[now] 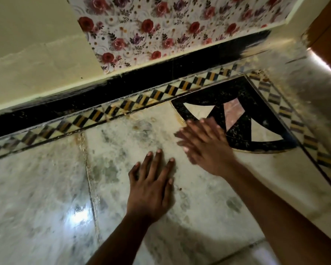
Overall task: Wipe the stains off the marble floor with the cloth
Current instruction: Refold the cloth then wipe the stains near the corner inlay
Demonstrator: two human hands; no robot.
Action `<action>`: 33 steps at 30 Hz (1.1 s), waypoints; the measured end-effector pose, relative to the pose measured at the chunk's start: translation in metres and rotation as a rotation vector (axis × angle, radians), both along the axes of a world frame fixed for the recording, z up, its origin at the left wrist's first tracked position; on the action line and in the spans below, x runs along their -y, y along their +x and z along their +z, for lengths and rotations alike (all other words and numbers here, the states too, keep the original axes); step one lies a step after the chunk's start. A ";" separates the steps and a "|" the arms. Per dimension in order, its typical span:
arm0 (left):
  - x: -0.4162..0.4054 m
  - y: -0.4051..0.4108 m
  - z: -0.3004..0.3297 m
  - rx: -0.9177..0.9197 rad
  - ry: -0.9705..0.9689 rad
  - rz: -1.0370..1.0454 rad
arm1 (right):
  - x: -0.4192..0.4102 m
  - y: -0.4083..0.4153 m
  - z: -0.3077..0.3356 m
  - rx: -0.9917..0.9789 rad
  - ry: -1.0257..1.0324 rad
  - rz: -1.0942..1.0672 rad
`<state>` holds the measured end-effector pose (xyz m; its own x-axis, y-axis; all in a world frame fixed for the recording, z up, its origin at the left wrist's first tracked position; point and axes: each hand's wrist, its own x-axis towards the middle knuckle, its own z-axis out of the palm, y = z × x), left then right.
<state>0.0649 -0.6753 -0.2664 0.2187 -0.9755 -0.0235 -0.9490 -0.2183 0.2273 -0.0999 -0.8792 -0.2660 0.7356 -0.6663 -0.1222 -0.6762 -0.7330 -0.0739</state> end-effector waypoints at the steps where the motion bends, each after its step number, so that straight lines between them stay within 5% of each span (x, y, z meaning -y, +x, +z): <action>1: 0.001 0.001 0.000 -0.002 0.004 -0.005 | 0.007 -0.023 0.000 -0.028 0.013 -0.078; 6: 0.000 0.000 -0.001 0.017 0.007 -0.006 | 0.097 -0.017 0.018 0.024 0.250 -0.762; 10: 0.000 0.001 -0.003 0.051 -0.002 0.004 | 0.077 0.048 0.018 0.017 0.298 -0.411; 13: -0.001 0.001 -0.003 0.060 0.009 -0.013 | -0.008 0.003 0.009 0.048 0.176 -0.174; 16: -0.001 0.002 -0.006 0.055 0.000 -0.004 | -0.046 -0.083 -0.001 0.055 0.109 -0.278; 21: -0.001 0.001 -0.006 0.057 -0.014 -0.004 | 0.021 -0.124 0.015 0.059 0.229 -0.853; 25: -0.001 0.000 -0.005 0.035 -0.028 0.004 | 0.034 -0.059 0.023 0.040 0.301 -0.700; 29: -0.002 0.001 -0.005 0.013 -0.055 0.011 | -0.058 -0.076 0.002 0.055 0.243 -0.366; 33: -0.002 0.000 -0.006 0.004 -0.079 0.009 | -0.081 -0.149 -0.012 0.056 0.150 -0.626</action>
